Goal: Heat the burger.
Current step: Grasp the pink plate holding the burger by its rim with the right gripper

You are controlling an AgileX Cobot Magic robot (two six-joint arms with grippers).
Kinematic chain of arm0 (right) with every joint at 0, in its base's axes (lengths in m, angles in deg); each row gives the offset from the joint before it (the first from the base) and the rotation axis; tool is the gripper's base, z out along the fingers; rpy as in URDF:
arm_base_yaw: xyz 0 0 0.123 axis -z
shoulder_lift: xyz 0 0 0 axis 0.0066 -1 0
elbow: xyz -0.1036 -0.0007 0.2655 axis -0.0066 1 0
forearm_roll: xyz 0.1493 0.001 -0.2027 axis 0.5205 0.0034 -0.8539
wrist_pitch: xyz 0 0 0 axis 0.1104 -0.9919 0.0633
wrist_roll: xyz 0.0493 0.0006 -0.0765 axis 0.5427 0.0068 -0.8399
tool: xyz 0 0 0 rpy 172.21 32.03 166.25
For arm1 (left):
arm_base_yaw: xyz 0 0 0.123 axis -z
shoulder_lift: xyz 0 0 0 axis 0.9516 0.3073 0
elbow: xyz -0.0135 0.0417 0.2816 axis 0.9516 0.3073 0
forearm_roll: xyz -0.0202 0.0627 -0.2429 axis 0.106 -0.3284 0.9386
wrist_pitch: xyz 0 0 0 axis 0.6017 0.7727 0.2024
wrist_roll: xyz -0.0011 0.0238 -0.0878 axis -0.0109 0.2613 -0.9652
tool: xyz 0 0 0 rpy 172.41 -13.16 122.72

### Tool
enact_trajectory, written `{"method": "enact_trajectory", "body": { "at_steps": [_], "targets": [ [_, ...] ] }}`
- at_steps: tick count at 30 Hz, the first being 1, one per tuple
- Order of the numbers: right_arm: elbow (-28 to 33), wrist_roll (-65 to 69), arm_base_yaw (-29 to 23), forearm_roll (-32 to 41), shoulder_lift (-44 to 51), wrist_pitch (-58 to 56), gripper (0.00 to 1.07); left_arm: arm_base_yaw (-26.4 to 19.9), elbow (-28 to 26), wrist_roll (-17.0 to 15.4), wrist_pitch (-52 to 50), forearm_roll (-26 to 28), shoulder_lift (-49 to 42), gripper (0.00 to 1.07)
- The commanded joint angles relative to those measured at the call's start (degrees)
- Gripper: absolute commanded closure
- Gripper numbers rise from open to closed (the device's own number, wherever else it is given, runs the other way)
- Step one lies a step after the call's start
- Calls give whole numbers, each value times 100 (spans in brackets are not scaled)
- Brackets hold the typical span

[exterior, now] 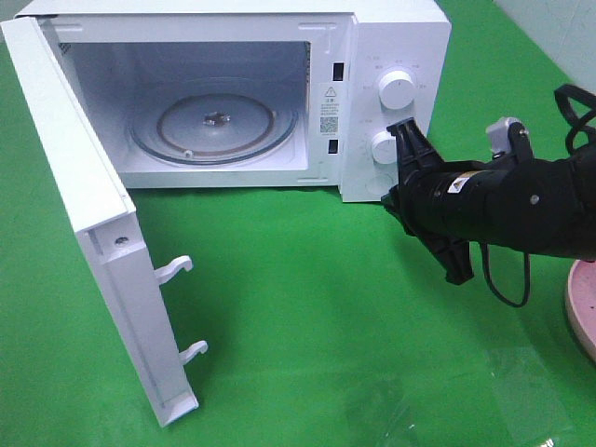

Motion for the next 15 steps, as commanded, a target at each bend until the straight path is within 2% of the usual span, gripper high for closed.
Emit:
{"method": "enact_trajectory", "body": {
  "at_steps": [1, 4, 9, 15],
  "targets": [
    [6, -1094, 17, -63, 286, -544, 102, -11, 6, 17, -46, -6, -103, 6],
    [6, -2189, 29, -57, 521, -957, 102, -11, 6, 17, -46, -6, -103, 6],
    [6, -2790, 29, -57, 676, -1301, 101, -11, 6, 17, -46, -6, -103, 6],
    [0, -4137, 34, -63, 1014, -2143, 100, -11, 6, 17, -46, -6, -103, 6]
  ]
}}
